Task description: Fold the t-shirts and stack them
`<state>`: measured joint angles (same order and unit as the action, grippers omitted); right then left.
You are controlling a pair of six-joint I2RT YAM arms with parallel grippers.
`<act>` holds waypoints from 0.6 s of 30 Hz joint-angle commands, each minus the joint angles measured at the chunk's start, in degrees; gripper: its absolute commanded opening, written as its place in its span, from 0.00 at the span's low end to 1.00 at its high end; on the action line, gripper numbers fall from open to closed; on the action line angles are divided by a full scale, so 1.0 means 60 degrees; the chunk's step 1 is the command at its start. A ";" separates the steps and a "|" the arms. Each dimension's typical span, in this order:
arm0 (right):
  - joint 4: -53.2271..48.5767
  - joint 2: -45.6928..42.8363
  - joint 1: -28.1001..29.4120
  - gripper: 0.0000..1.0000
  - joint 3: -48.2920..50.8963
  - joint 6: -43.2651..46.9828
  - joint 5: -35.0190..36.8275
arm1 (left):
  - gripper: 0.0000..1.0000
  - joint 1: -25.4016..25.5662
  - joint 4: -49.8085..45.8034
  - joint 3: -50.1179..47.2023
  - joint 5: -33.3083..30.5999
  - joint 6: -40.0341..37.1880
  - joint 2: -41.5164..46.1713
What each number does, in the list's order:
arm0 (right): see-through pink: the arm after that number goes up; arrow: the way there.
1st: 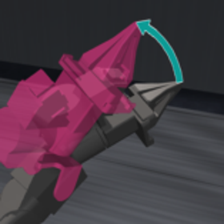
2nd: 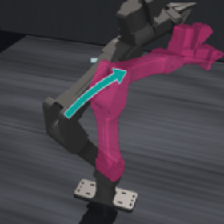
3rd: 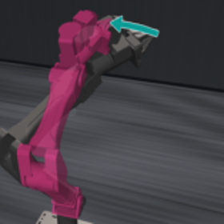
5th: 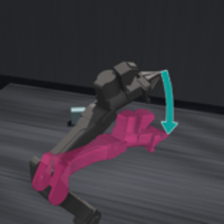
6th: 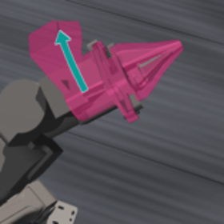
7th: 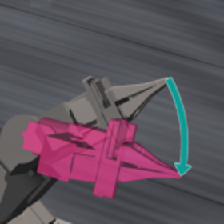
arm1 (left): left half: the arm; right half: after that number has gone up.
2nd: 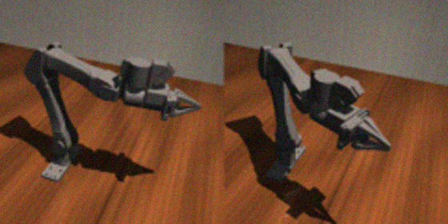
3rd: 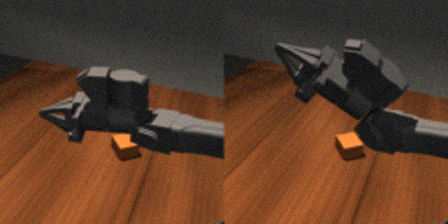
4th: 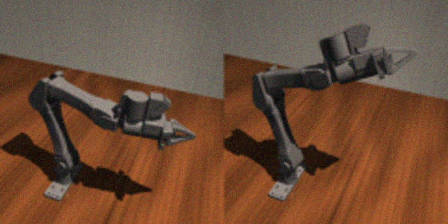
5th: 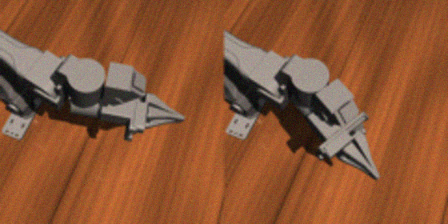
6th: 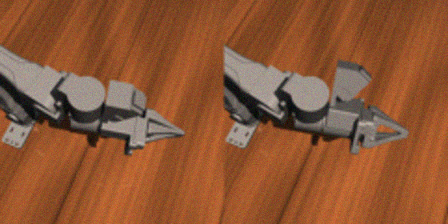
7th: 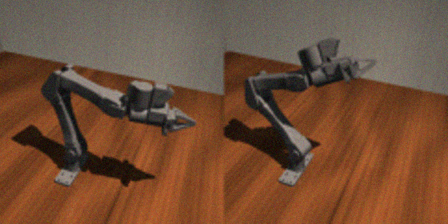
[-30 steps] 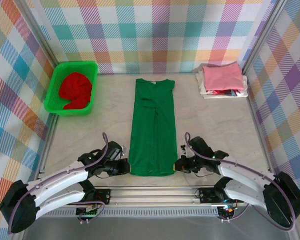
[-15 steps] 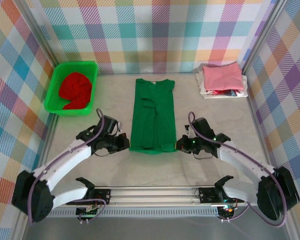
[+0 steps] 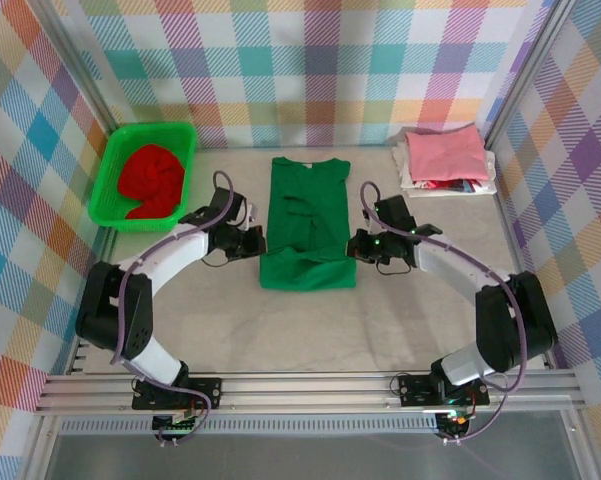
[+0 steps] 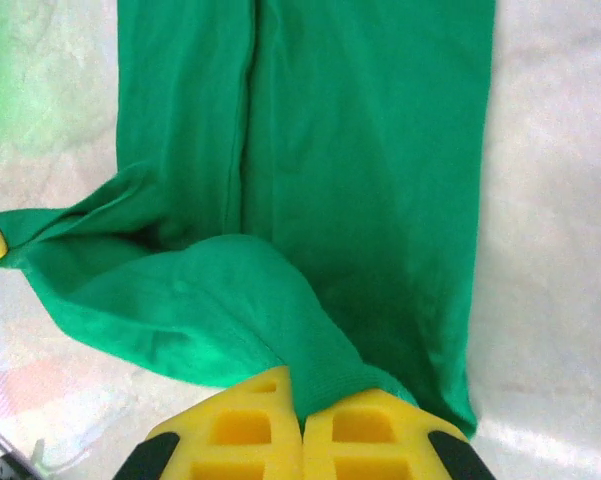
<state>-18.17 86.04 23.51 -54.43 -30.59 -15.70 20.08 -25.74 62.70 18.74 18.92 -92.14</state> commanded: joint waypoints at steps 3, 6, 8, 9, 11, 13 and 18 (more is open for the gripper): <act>0.0697 0.0691 -0.0265 0.00 -0.0817 0.0529 0.0122 | 0.00 -0.0206 0.0193 0.1069 -0.0359 -0.0747 -0.0641; 0.0683 0.1081 -0.0397 0.00 -0.1208 0.0615 0.0061 | 0.00 -0.0326 0.0221 0.1464 -0.0399 -0.0861 -0.1018; 0.0718 0.1299 -0.0484 0.00 -0.1413 0.0692 0.0069 | 0.00 -0.0379 0.0215 0.1720 -0.0483 -0.0940 -0.1283; 0.0688 0.1432 -0.0539 0.00 -0.1529 0.0706 0.0074 | 0.00 -0.0408 0.0232 0.1846 -0.0431 -0.0976 -0.1436; 0.0732 0.1632 -0.0631 0.00 -0.1738 0.0746 -0.0041 | 0.00 -0.0445 0.0140 0.2149 -0.0399 -0.1042 -0.1717; 0.0748 0.1859 -0.0651 0.00 -0.1958 0.0788 -0.0048 | 0.00 -0.0474 0.0135 0.2386 -0.0436 -0.1085 -0.1921; 0.0903 0.2548 -0.0784 0.00 -0.2575 0.0837 -0.0063 | 0.00 -0.0544 0.0151 0.3063 -0.0696 -0.1226 -0.2617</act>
<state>-14.90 99.15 19.49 -66.96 -27.31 -15.46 17.78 -25.17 77.93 16.10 13.41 -105.78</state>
